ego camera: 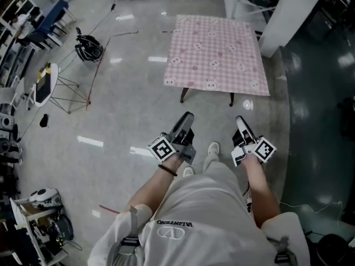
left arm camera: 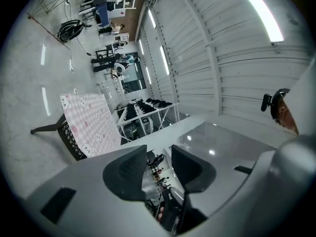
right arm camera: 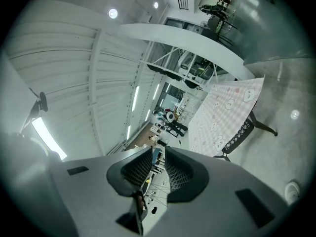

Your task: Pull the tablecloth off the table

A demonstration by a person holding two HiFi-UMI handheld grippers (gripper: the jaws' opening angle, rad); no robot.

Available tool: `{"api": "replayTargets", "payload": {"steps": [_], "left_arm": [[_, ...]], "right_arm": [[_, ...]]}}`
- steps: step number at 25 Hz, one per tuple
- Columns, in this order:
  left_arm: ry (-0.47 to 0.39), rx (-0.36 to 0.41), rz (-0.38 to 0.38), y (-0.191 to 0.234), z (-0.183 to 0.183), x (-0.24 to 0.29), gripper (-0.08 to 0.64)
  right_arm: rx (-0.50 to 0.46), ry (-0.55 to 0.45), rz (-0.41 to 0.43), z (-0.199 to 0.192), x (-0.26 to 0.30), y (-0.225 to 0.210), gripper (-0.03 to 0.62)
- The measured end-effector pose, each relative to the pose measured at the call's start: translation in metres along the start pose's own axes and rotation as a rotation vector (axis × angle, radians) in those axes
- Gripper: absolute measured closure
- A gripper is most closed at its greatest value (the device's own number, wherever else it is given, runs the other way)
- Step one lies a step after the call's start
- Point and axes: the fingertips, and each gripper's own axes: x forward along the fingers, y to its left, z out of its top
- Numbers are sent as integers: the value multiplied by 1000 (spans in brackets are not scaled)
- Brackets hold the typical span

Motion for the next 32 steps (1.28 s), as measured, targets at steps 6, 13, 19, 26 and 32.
{"api": "replayTargets", "payload": {"steps": [6,13,19,26,32], "left_arm": [[34,-10,54,36,-18,66,416],[60,12,134,78,-36,126,416],[12,0,174,135,-43,159,416],[0,-58,217,229,-62,157,416],[21,-101,247,255,-69,165,416]], "right_arm": [[48,45,-7,37,30,-55,500],[128,91,-23,66,72,-121,500],[145,149,-42,63,104,-195,497],[238,147,-162,23,119,-289,495],[283,103,-187,17,124,-298,495]]}}
